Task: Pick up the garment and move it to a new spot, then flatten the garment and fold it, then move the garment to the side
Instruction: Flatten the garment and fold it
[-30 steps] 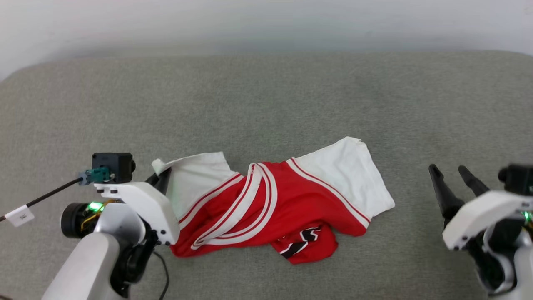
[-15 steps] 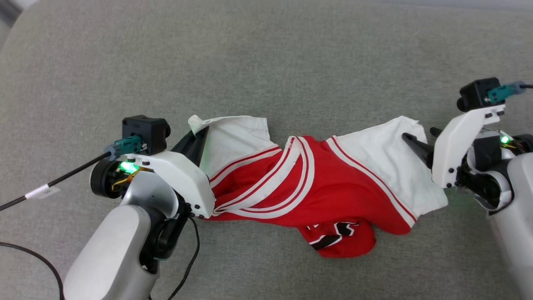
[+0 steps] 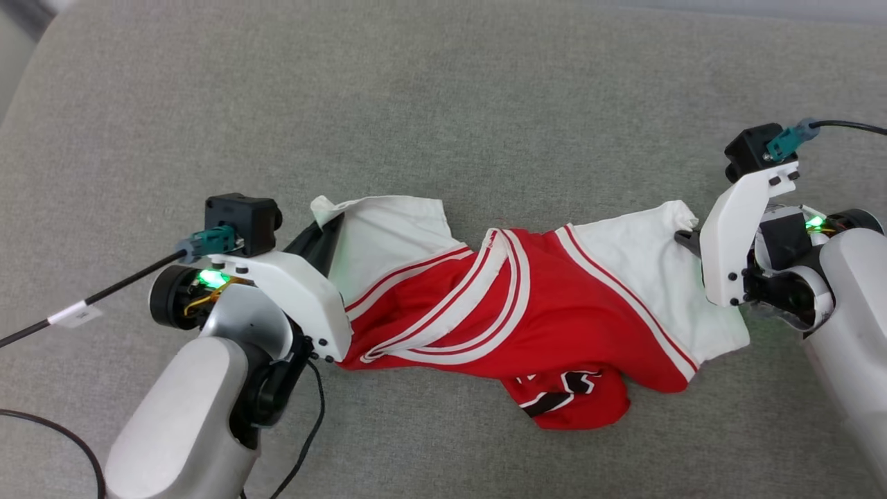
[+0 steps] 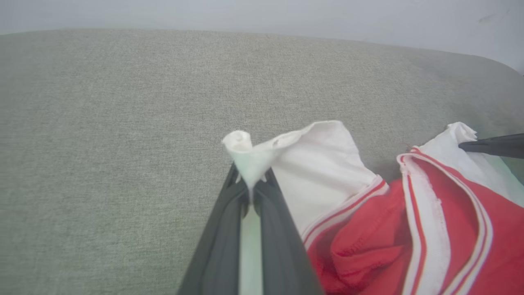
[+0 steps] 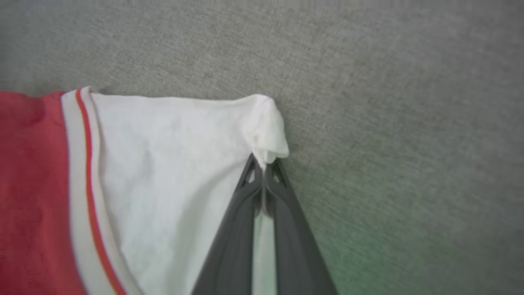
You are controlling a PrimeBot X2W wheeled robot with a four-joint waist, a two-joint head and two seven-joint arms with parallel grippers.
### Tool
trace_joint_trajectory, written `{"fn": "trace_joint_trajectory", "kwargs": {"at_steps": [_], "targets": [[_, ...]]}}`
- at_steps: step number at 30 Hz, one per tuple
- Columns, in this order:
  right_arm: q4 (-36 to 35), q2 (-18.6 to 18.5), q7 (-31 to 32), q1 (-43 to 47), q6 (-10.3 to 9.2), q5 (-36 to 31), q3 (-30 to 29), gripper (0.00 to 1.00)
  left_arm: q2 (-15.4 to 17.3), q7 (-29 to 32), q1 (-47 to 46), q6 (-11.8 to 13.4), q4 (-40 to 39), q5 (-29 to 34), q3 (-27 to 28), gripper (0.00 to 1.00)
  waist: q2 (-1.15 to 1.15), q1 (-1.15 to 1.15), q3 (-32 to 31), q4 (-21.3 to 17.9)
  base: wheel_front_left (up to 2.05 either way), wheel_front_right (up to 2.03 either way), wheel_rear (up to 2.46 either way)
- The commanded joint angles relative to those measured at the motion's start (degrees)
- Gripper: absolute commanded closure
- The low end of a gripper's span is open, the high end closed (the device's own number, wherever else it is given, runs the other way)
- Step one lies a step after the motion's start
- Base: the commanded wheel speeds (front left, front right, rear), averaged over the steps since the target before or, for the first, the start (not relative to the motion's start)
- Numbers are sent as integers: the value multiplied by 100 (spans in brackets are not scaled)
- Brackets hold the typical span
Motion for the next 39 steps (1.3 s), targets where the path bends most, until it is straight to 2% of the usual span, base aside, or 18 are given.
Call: {"fn": "trace_joint_trajectory", "kwargs": {"at_steps": [1, 7, 12, 21, 26, 31, 39], "targets": [[37, -51, -178, -27, -1, -14, 51, 100, 45, -87, -47, 15, 22, 9, 51, 100, 0, -1, -161, -104, 0, 0, 0], [-214, -182, -869, -97, -1, -120, -60, 100, 94, -235, -179, 51, 132, 7, 193, 100, 0, -1, -583, -368, 0, 0, 0], [-514, -165, -1326, -104, -1, -441, -357, 100, 230, -359, -458, 35, 328, -11, 406, 100, 0, -1, -978, -748, 0, 0, 0], [-445, 10, -1886, -544, -1, -1103, -999, 100, 168, -484, -1658, -88, 1104, 4, 570, 100, 0, -1, -1186, -1128, 0, 0, 0], [-224, 18, -2253, -1233, -1, -1318, -1105, 100, 10, -673, -2723, -214, 1898, 81, 579, 100, 0, -1, -900, -1188, 0, 0, 0], [-30, -21, -2725, -2250, -1, -1480, -1244, 100, -123, -929, -3984, -346, 2585, 123, 663, 100, 0, -1, -340, -1205, 0, 0, 0], [211, -171, -3427, -3903, -1, -1915, -1143, 100, 6, -1601, -5845, -472, 3178, 433, 758, 100, 0, -1, 540, -1190, 0, 0, 0]]}}
